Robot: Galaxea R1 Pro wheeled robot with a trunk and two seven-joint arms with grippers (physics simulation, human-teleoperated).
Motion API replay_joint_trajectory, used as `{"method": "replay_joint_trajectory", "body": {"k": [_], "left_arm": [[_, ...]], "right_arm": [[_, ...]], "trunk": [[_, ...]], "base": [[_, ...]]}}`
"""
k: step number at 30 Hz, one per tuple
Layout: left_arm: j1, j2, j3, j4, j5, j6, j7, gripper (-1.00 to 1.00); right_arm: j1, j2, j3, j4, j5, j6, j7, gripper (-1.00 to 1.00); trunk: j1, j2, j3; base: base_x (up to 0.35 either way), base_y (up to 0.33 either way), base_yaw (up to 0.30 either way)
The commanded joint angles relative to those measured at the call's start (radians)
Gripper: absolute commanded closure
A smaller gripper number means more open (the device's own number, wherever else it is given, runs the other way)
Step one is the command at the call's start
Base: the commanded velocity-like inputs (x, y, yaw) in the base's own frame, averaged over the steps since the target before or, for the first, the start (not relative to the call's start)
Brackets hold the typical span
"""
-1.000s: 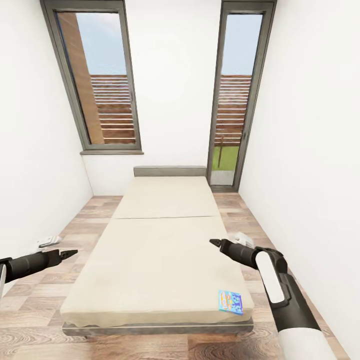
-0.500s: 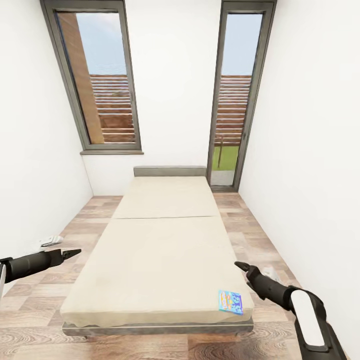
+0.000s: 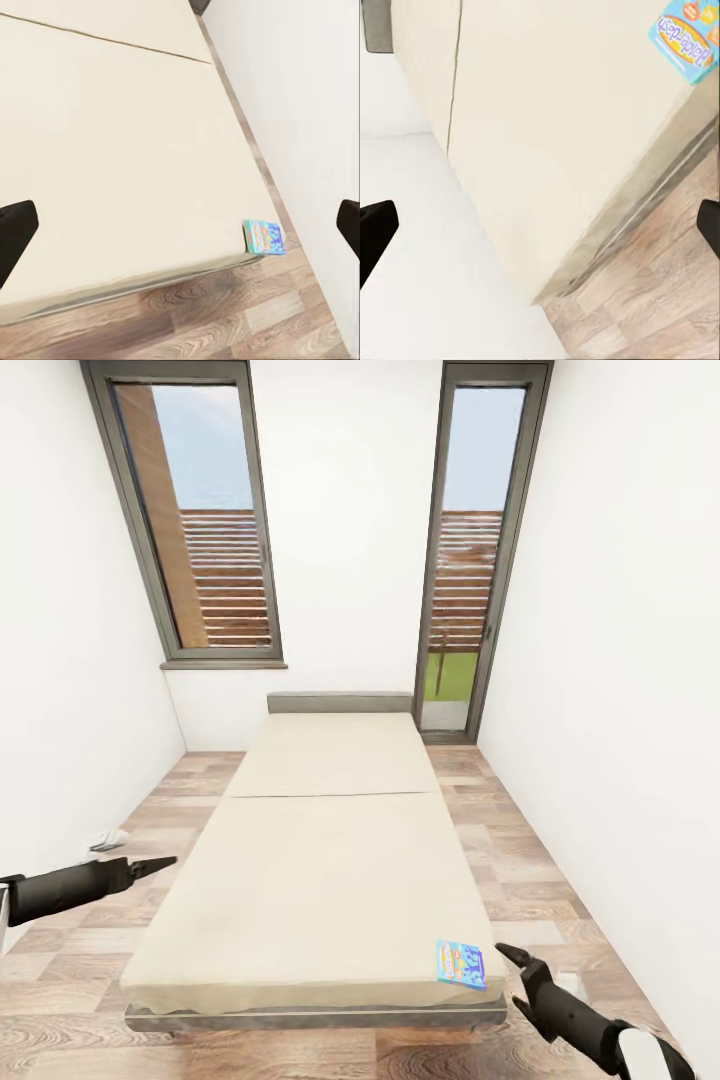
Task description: Put all the toys in the child's room - the three board games (two on the bed and one on the table), the two jigsaw puzzles on the table, and the tennis ball on the table - inside the toy box on the table in the child's room.
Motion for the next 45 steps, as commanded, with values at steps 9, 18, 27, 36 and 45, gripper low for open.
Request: {"method": "replay_joint_trajectory", "body": {"k": [9, 18, 27, 36, 45], "left_arm": [[-0.002, 0.016, 0.002, -0.001, -0.013, 0.073, -0.083, -1.00], [-0.002, 0.020, 0.001, -0.001, -0.006, 0.116, -0.089, -1.00], [-0.002, 0.020, 0.001, -0.001, -0.004, 0.130, -0.091, -1.00], [-0.002, 0.020, 0.002, -0.001, -0.002, 0.149, -0.094, -1.00], [-0.002, 0.020, 0.002, -0.001, -0.002, 0.156, -0.095, -1.00]], "right_arm": [[0.002, -0.029, -0.066, 0.338, 0.016, -0.224, 0.119, -1.00], [0.002, -0.052, -0.063, 0.527, 0.025, -0.430, 0.219, -1.00], [0.002, -0.068, -0.067, 0.610, 0.020, -0.463, 0.299, -1.00], [0.002, -0.068, -0.075, 0.620, 0.008, -0.464, 0.394, -1.00], [-0.001, -0.060, -0.074, 0.613, 0.012, -0.468, 0.401, -1.00]], "trunk": [[0.001, -0.002, -0.002], [0.001, -0.002, -0.002], [0.020, -0.037, -0.018], [0.054, -0.100, -0.046], [0.089, -0.163, -0.074]], "base": [[0.000, 0.000, 0.000], [0.000, 0.000, 0.000], [0.000, 0.000, 0.000], [0.000, 0.000, 0.000], [0.000, 0.000, 0.000]]}}
